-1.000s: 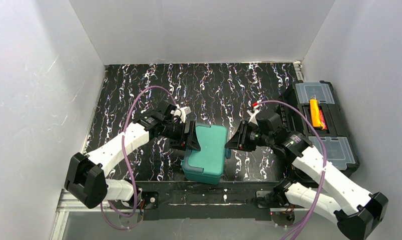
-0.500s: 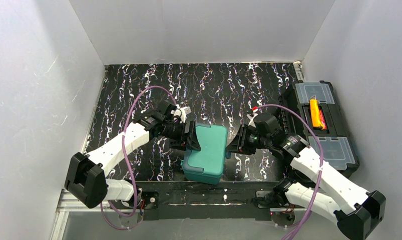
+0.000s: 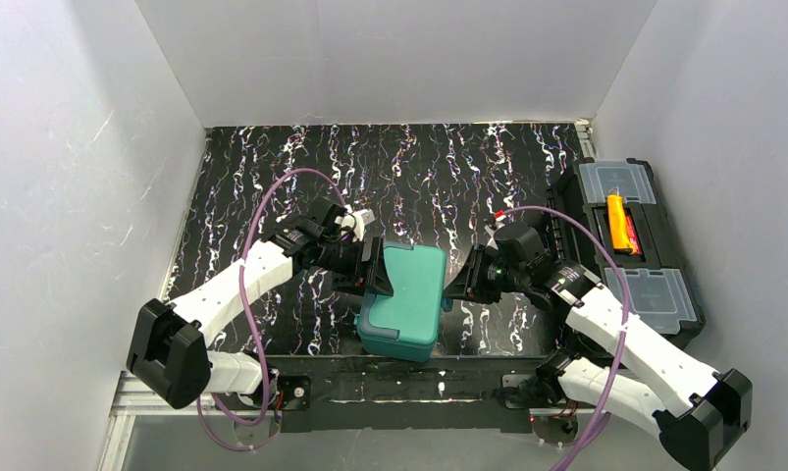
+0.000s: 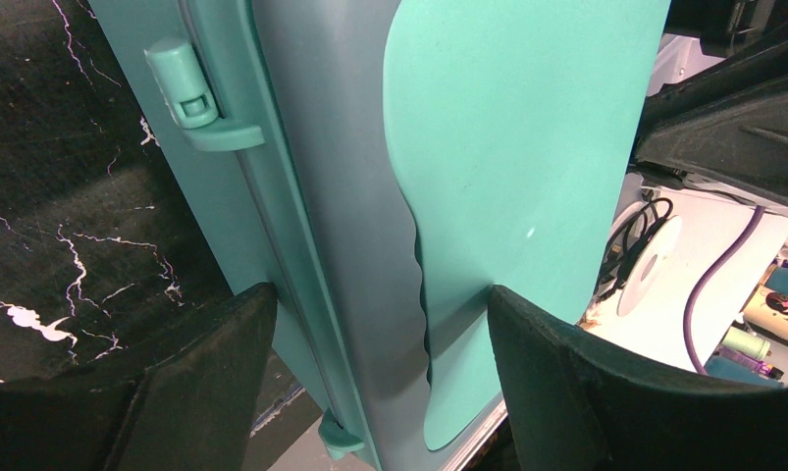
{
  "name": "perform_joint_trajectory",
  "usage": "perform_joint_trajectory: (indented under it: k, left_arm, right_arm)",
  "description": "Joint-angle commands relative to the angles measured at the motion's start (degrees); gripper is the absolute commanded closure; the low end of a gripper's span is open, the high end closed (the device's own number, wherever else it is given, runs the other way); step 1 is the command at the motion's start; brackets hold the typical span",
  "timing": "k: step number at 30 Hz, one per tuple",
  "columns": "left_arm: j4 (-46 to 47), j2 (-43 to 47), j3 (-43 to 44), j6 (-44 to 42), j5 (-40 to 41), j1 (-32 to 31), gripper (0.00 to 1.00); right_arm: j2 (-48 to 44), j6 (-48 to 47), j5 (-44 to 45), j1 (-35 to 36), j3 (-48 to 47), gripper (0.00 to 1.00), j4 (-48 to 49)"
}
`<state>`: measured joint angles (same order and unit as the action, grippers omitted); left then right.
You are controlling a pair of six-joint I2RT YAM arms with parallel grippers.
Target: Organize the medicine kit
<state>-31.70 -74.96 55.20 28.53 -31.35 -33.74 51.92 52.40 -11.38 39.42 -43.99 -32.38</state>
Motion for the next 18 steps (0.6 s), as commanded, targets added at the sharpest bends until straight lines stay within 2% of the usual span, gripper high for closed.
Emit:
perform_joint_trajectory:
  k: [1, 18]
  left_arm:
    - [-2.5, -1.9, -0.9, -2.5, 5.6, -0.8, 0.25]
    - [-2.6, -2.5, -0.7, -2.6, 5.5, -1.0, 0.25]
  right_arm:
    - [0.2, 0.5, 1.1, 0.2, 0.8, 0.71, 2.6]
    - [1.3, 2.3, -0.1, 0.2, 4.0, 0.73, 6.8]
